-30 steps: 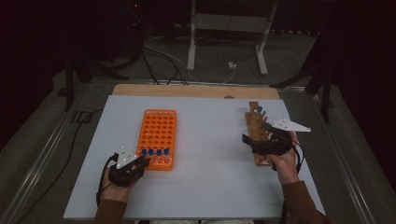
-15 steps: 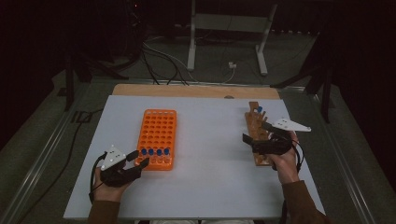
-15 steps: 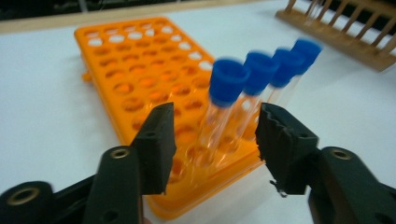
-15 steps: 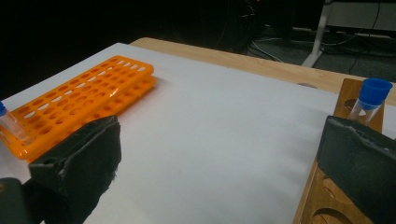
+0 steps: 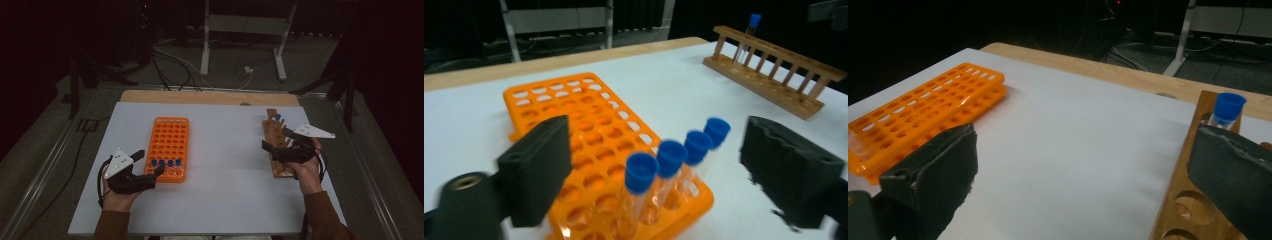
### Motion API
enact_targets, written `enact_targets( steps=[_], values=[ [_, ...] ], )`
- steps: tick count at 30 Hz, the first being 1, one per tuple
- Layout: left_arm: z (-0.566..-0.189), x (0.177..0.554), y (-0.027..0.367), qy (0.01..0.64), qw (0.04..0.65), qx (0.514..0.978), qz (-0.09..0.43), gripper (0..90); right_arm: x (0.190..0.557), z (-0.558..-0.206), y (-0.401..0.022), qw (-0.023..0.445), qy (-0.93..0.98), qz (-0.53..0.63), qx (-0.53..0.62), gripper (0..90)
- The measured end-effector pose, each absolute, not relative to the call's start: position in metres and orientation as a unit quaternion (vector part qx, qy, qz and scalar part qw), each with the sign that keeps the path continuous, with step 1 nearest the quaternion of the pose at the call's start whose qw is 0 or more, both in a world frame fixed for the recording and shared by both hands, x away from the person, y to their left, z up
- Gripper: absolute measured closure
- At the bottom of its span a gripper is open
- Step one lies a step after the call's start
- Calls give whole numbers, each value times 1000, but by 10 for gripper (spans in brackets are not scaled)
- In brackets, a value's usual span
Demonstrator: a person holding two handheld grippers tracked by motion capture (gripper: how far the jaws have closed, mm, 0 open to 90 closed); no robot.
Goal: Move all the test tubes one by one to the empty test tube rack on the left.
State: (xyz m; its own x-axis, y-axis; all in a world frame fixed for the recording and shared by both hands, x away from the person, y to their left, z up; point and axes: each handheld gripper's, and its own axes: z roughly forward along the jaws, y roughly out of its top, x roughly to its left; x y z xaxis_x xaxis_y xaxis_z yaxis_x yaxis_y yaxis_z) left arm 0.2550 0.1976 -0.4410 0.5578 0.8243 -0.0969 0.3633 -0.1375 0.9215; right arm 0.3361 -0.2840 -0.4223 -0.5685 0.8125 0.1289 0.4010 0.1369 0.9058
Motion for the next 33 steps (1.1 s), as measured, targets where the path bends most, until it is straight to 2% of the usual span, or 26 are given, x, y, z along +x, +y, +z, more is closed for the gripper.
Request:
enact_targets(
  steps=[6, 18, 22, 27, 30, 33],
  values=[
    [-436, 270, 199, 441, 494, 704, 256, 7, 346, -421, -289, 213, 724, 497, 427, 1],
    [-441, 285, 207, 471, 495, 681, 264, 5, 378, -424, -302, 223, 722, 471, 456, 2],
    [-444, 285, 209, 476, 491, 682, 259, 6, 391, -423, -304, 233, 724, 456, 463, 35],
    [-445, 284, 210, 475, 494, 681, 257, 5, 407, -426, -311, 233, 718, 449, 477, 189],
    [-446, 285, 208, 473, 492, 685, 256, 5, 412, -429, -311, 236, 721, 445, 476, 375],
    [-447, 285, 207, 473, 491, 686, 254, 5, 418, -434, -309, 238, 724, 436, 479, 479]
  ],
)
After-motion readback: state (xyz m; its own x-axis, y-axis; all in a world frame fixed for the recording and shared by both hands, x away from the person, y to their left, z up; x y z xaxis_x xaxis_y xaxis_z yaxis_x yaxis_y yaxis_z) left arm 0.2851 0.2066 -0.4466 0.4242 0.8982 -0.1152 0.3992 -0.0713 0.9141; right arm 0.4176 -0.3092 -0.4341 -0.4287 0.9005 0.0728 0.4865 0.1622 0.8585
